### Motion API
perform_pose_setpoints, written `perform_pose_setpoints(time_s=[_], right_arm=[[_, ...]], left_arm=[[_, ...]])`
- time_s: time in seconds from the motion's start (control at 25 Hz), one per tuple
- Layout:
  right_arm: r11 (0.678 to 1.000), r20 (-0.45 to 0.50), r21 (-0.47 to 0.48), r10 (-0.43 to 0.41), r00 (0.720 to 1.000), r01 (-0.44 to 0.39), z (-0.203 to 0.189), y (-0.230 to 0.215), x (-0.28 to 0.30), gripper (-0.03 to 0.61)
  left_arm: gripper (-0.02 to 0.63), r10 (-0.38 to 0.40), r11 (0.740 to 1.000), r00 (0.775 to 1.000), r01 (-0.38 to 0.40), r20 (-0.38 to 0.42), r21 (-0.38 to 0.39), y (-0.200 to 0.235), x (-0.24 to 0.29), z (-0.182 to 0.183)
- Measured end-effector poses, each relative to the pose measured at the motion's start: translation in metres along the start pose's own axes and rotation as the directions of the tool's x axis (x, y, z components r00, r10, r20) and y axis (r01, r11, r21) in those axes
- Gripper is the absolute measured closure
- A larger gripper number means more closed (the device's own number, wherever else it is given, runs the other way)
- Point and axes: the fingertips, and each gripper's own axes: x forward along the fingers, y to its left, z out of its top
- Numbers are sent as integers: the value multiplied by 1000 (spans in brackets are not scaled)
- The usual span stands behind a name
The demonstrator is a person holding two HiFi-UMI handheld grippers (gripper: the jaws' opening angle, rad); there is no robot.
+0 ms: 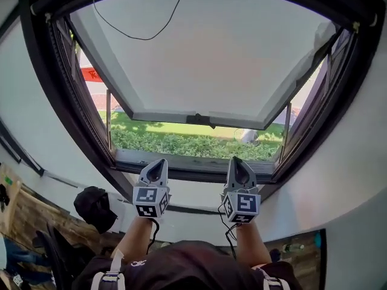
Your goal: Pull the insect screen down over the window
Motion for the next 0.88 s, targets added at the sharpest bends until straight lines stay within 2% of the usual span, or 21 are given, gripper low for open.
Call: perform_pose_setpoints(time_s=[0.24, 0.52, 0.68, 0.76, 0.8, 0.84, 0.88], right_arm=[[998, 8, -49, -37, 999, 37, 2, 14, 6, 575], [989, -23, -128, -76, 997, 73, -3, 6, 10, 575], [976, -45, -197, -106, 993, 95, -2, -8, 9, 575], [946, -53, -309, -118, 992, 96, 1, -10, 10, 575], [912, -40, -399, -119, 992, 93, 5, -10, 10, 575], [861, -24, -500, -118, 993, 91, 8, -9, 11, 575], [798, -11, -595, -120, 993, 90, 10, -9, 12, 575]], left_arm=[[600, -40, 999, 999, 40, -12, 11, 21, 7, 1], [600, -57, 996, 998, 58, -5, 63, 23, 12, 7], [598, -56, 989, 998, 54, 5, 139, 21, 15, 11], [598, -53, 977, 999, 49, 13, 206, 21, 17, 15], [598, -40, 968, 999, 33, 21, 247, 23, 19, 19], [598, -17, 954, 999, 6, 36, 298, 25, 20, 24], [598, 15, 929, 998, -36, 58, 367, 29, 22, 30]])
